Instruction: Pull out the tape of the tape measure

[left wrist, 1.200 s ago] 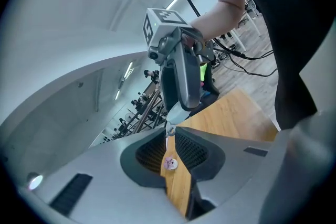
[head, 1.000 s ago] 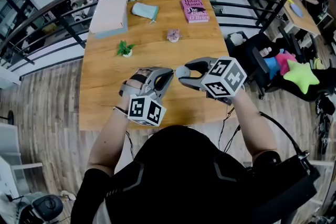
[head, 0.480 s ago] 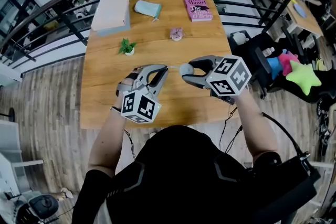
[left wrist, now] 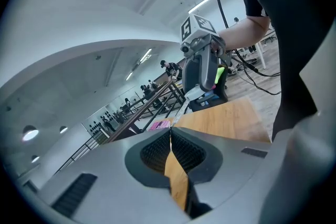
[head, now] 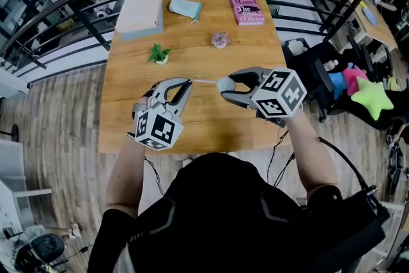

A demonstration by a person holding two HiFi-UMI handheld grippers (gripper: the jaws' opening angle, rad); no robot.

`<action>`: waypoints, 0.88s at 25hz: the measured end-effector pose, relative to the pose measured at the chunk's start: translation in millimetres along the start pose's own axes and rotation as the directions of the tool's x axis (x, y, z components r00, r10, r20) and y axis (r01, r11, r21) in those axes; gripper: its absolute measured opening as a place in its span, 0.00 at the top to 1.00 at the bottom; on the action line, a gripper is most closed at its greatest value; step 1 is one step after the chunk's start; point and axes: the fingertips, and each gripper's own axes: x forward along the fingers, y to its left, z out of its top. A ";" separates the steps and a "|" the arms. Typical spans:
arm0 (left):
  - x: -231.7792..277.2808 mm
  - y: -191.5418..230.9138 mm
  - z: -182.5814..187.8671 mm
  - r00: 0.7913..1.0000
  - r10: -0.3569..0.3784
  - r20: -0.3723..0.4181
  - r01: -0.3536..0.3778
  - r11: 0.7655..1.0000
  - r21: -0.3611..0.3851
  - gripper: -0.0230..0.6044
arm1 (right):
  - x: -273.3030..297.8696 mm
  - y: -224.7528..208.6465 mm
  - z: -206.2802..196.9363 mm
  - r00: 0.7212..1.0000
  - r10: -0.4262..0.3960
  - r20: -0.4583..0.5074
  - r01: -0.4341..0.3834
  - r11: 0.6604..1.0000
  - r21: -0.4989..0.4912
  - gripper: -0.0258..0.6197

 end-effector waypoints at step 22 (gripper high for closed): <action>-68.9 40.6 -76.3 0.973 0.153 -0.172 -0.184 0.967 -0.179 0.91 | 9.6 -15.4 -4.8 1.000 -0.004 -0.019 0.005 0.999 0.037 0.61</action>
